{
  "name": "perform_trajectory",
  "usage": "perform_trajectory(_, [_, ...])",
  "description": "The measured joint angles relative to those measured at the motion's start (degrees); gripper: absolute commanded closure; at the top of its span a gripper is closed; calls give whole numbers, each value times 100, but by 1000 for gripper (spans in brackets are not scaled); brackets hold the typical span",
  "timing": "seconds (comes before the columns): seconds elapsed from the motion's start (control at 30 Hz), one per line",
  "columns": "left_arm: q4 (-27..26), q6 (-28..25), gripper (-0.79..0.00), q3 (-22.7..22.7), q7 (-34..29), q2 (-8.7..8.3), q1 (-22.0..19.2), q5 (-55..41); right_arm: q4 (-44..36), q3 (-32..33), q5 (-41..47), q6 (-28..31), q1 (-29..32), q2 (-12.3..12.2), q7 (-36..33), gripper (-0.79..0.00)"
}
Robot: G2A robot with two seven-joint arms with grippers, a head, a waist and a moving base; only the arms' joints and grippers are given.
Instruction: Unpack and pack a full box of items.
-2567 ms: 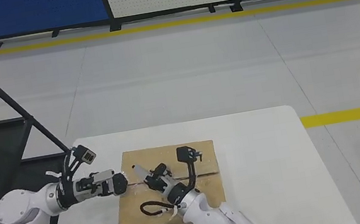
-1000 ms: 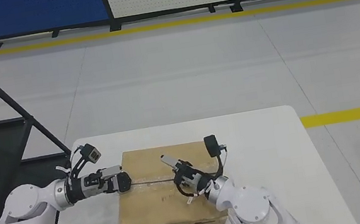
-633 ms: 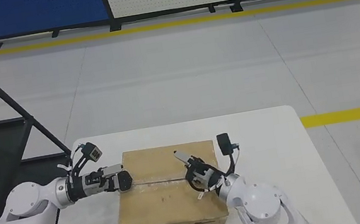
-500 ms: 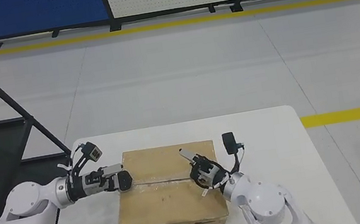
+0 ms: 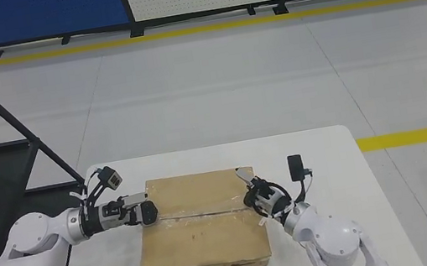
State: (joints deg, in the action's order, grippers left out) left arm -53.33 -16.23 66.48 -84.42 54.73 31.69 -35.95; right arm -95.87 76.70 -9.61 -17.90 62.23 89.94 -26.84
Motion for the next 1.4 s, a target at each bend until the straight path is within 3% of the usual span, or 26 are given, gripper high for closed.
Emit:
perform_trajectory(0.3, [28,-20,-785,-27,-7,18,-33,10,-296,75,420,487,236,-27,359,-785])
perform_trajectory(0.43, [27,-36,-785,-15,0,19,-32,-2,-366,78,948,717,321,-31,183,-785])
perform_trajectory(0.93, [58,-53,-785,127,-17,-29,89,15,238,-422,1051,496,-40,-78,-314,-785])
perform_trajectory(1.4, [-53,-91,-785,489,98,-157,401,7,572,-1015,891,757,-323,-53,-38,-785])
